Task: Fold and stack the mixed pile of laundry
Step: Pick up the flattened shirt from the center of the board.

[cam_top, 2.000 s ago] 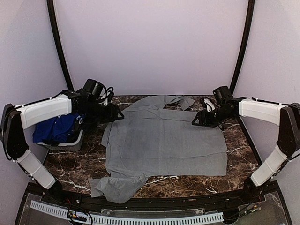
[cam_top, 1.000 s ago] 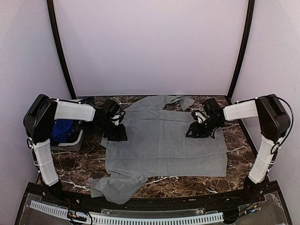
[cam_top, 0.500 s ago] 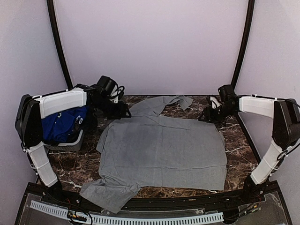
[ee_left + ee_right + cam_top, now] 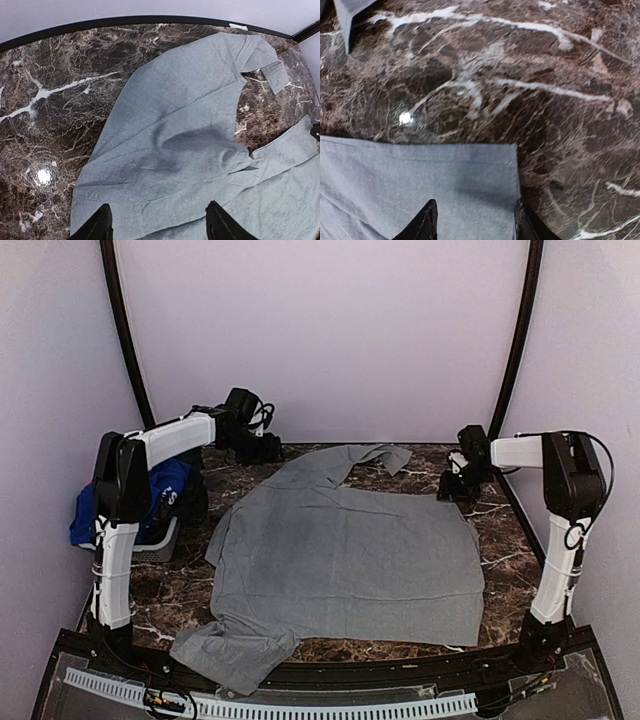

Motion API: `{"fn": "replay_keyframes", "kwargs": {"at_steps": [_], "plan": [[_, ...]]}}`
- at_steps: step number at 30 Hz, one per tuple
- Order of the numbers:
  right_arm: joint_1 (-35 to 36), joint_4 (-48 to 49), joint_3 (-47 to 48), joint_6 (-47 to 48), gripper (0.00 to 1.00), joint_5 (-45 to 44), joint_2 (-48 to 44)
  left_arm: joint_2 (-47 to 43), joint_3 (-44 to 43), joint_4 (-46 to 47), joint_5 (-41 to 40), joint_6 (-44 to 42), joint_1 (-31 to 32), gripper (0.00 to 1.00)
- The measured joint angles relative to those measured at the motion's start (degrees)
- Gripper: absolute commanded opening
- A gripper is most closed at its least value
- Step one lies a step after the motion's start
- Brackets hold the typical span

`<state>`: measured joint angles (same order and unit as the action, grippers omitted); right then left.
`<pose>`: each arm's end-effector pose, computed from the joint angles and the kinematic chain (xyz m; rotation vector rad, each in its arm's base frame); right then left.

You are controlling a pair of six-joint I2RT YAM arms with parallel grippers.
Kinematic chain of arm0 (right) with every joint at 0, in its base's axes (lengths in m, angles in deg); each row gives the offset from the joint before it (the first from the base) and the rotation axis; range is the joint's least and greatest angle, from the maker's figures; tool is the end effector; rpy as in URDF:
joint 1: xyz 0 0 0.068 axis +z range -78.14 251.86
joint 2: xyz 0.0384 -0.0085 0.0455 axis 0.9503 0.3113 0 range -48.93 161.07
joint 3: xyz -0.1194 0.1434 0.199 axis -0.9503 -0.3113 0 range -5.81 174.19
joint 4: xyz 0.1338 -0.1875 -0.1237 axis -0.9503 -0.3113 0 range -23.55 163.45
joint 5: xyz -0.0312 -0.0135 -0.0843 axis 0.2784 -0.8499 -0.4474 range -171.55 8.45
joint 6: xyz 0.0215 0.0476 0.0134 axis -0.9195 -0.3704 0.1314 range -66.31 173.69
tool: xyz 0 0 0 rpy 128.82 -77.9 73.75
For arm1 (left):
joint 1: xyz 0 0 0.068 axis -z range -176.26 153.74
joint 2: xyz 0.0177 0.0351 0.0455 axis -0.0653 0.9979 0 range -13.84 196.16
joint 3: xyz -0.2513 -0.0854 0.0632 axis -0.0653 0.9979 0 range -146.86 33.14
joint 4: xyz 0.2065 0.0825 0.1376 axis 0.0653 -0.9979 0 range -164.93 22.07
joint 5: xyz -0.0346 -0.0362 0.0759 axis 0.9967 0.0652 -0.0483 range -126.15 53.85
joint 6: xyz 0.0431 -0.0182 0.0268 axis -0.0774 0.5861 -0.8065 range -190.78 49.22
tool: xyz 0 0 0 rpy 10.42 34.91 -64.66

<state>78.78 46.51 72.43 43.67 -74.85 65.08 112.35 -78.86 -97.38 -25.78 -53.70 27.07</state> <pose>0.4080 0.0536 0.1629 0.0344 2.6768 0.2506 0.4632 -0.2066 0.2494 0.2222 2.3752 -0.5556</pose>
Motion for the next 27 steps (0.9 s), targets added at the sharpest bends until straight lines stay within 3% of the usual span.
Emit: {"fn": "replay_keyframes", "kwargs": {"at_steps": [10,19,27], "plan": [[-1.07,-2.36,9.44,2.75,0.45,-5.60,4.57,9.86,-12.57,-2.40,-1.44,-4.00,-1.14,0.63],[-1.07,-4.35,10.08,4.70,0.42,-0.66,7.93,16.33,-19.98,-3.56,-1.40,-5.99,-1.62,0.65],[-1.09,-5.79,11.96,5.99,0.31,2.91,9.11,28.48,-35.69,-7.48,-1.14,-7.04,-1.66,0.69]]}}
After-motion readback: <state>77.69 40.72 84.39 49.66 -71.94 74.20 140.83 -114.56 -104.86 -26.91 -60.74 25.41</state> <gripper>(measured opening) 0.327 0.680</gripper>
